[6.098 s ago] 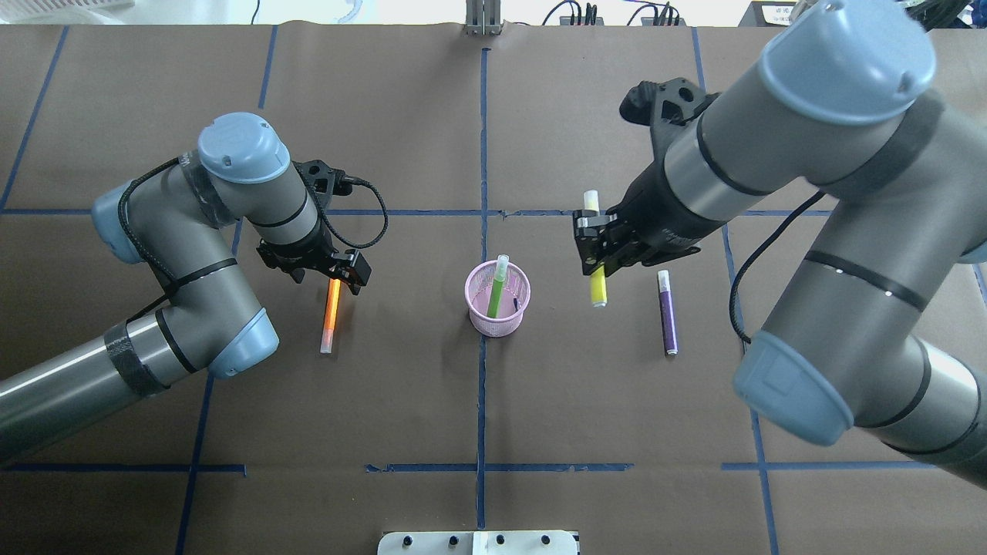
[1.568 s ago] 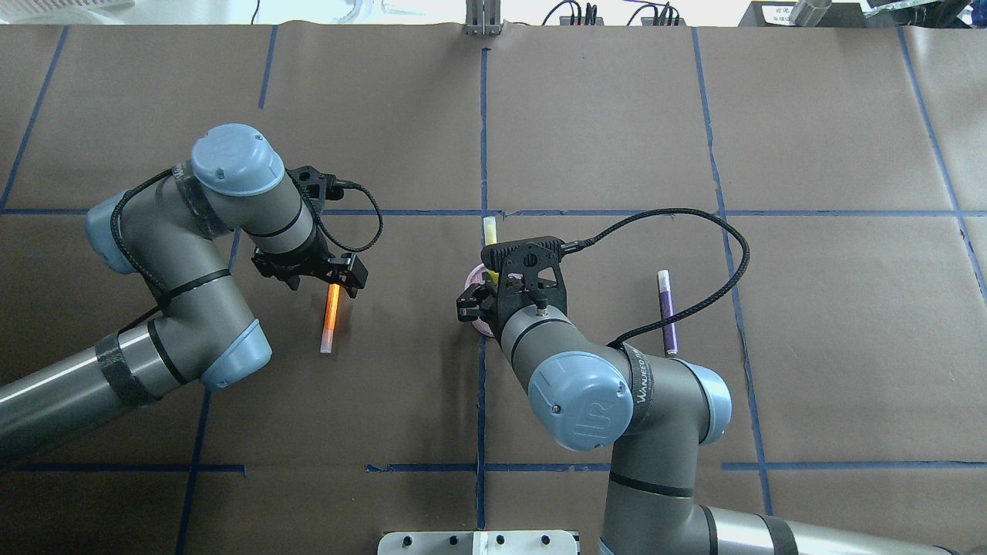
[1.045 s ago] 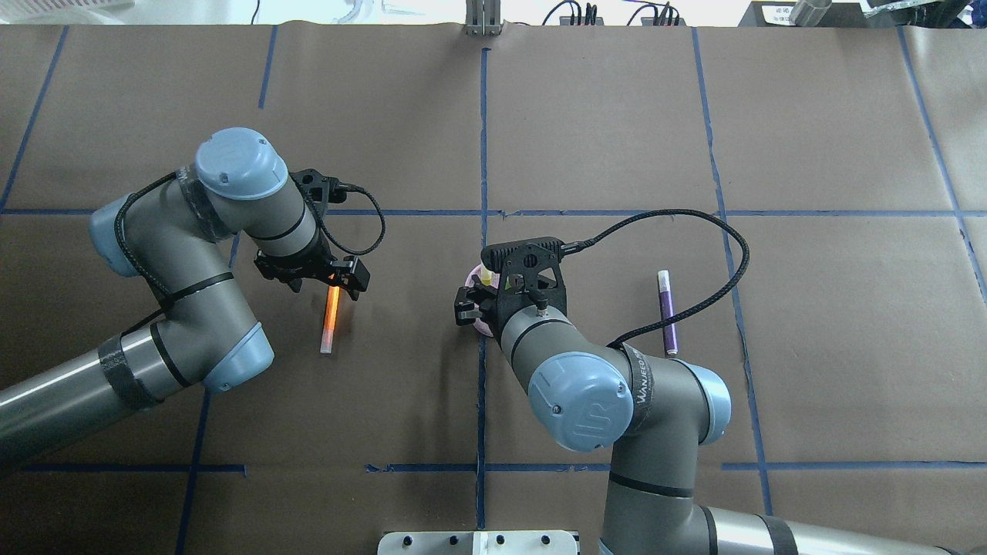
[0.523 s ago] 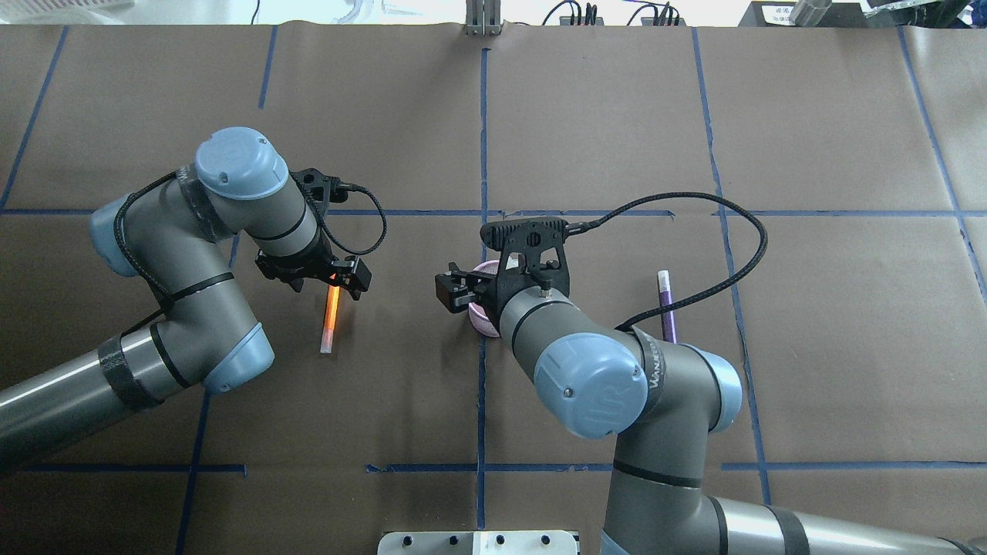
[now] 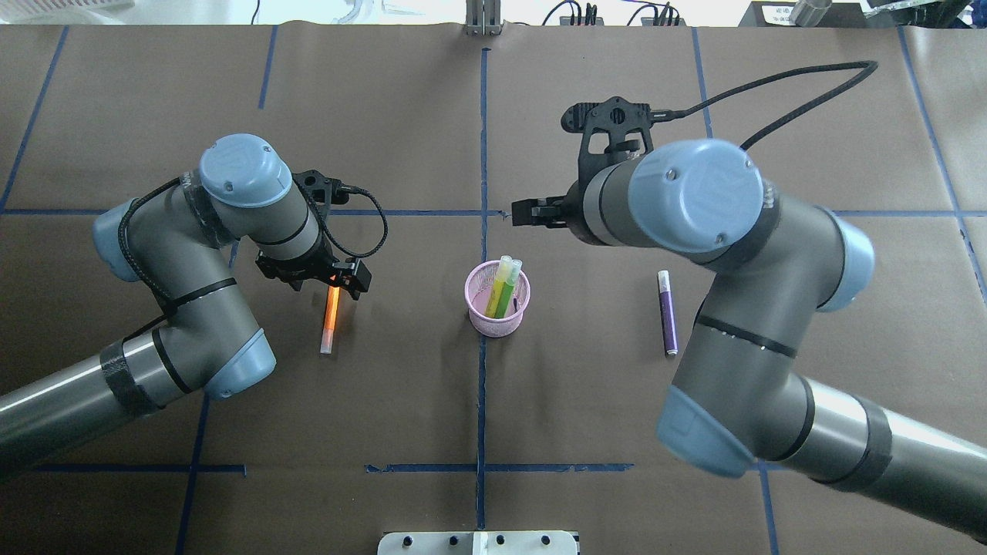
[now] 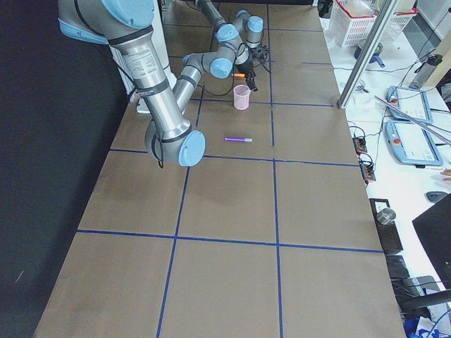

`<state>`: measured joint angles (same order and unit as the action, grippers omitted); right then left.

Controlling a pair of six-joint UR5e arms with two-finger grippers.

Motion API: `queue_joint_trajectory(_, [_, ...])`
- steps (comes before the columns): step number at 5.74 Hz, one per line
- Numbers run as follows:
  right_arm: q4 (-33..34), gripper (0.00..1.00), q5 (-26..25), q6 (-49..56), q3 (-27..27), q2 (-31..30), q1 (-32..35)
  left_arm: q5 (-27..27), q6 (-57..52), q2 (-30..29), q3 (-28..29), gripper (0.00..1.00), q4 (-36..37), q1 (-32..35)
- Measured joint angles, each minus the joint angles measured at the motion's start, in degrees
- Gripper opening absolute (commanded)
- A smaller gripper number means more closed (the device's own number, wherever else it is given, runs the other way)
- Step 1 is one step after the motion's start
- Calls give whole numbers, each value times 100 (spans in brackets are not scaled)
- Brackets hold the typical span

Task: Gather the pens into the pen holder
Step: 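Raise the right gripper up and away from the cup, then move the right gripper over the purple marker while the left gripper lifts the orange pen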

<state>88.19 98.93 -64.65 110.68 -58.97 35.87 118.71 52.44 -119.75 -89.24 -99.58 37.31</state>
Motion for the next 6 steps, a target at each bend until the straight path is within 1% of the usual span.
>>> queue_joint_trajectory(1, [370,100,828,366,-102,-225,398,-11,-16,7,1,100,3,-3])
queue_joint_trajectory(2, [544,100,1316,689,-246,-432,576,-14,-21,8,5,86,6,-4])
queue_joint_trajectory(3, [592,100,1486,813,-320,-584,631,-14,-23,8,16,71,8,-14])
queue_joint_trajectory(5, [597,100,1546,859,-351,-666,651,-15,-23,11,27,41,15,-35])
queue_joint_trajectory(6, [589,100,1549,856,-354,-671,653,-14,-23,7,27,34,20,-38])
